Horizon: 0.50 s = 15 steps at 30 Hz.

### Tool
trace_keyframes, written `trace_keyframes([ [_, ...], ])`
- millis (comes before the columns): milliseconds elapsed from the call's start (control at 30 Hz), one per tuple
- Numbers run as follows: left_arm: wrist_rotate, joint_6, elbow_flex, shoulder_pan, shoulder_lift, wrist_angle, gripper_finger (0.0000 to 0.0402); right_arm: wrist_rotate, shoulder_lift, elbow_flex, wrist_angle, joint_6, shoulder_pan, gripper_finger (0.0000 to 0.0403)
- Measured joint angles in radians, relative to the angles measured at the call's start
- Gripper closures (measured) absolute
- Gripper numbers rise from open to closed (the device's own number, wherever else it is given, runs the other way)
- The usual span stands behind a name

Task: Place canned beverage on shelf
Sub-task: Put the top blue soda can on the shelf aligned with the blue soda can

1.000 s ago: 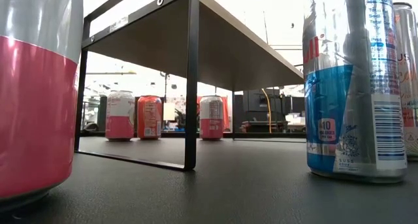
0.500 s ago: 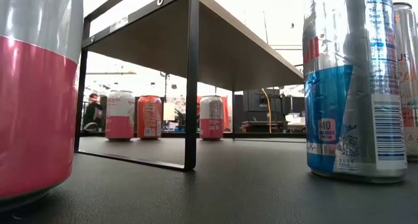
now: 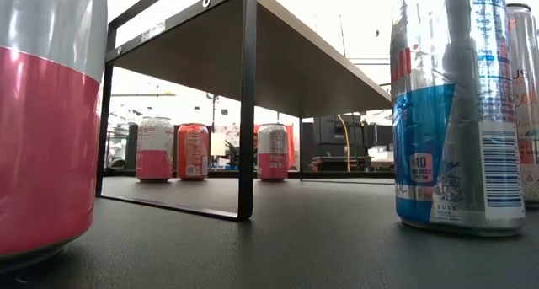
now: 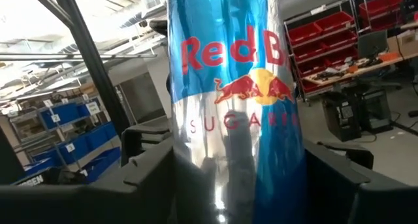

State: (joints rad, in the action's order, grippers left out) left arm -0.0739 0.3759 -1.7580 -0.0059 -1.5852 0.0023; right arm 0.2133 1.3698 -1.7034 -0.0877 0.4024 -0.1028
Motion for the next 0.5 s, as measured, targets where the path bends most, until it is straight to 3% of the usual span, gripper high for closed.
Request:
trace_keyframes([
  [233, 0.044, 0.000, -0.001, 0.000, 0.000, -0.004, 0.0180, 0.001, -0.017, 0.001, -0.038, -0.001, 0.000, 0.0081],
  [500, 0.109, -0.051, -0.002, 0.000, 0.000, -0.008, 0.0180, 0.001, -0.053, 0.001, -0.061, -0.002, 0.000, 0.0064],
])
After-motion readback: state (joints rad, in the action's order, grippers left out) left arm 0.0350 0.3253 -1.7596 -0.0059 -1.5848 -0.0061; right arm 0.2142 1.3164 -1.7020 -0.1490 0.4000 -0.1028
